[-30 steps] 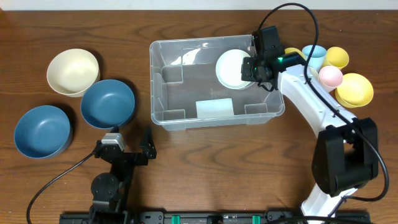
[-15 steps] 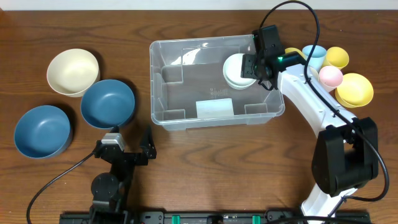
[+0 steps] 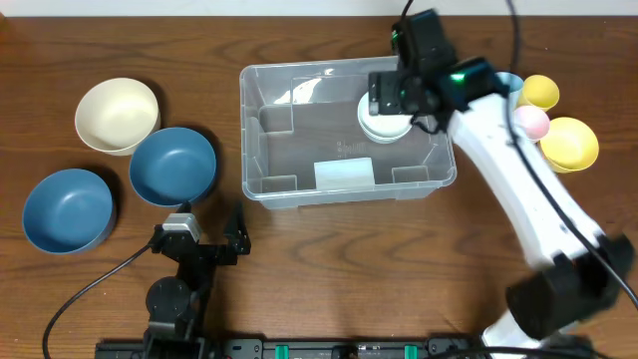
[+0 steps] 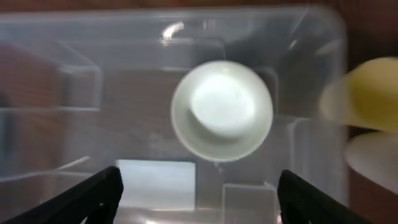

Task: Pack container
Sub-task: 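Release the white bowl and move the right gripper to the yellow bowl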

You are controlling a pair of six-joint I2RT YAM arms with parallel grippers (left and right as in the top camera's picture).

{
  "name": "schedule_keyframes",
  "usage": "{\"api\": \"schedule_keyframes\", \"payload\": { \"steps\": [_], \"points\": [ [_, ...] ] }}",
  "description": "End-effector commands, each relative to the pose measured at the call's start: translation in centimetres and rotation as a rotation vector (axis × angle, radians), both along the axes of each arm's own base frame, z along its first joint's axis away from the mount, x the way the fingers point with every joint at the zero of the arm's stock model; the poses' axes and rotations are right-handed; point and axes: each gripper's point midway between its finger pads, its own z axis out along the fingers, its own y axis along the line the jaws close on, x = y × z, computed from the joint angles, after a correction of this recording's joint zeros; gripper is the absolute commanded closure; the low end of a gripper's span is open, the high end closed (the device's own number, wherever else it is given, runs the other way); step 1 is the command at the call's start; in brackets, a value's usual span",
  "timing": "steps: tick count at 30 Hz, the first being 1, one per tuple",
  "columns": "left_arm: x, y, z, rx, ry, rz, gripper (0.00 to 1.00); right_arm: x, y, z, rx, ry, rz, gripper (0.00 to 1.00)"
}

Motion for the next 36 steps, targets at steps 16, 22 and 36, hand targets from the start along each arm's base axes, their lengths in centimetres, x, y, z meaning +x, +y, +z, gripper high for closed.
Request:
{"api": "schedule_keyframes", "payload": {
  "steps": [16,22,36],
  "points": [
    [-0.1,0.2,-1.5,0.026,0.044,0.007,0.02,-11.2,-31.4,4.0,0.071,0.121,-1.033,0.16],
    [-0.1,0.2,-1.5,0.026,0.044,0.007,0.02,-12.8,-36.7,-1.7,0.079,0.183,-1.193,0.18],
    [-0.1,0.2,-1.5,0.026,0.044,0.007,0.02,-10.2,-38.0,-15.9,0.206,0.252,-1.062,0.01]
  ]
}}
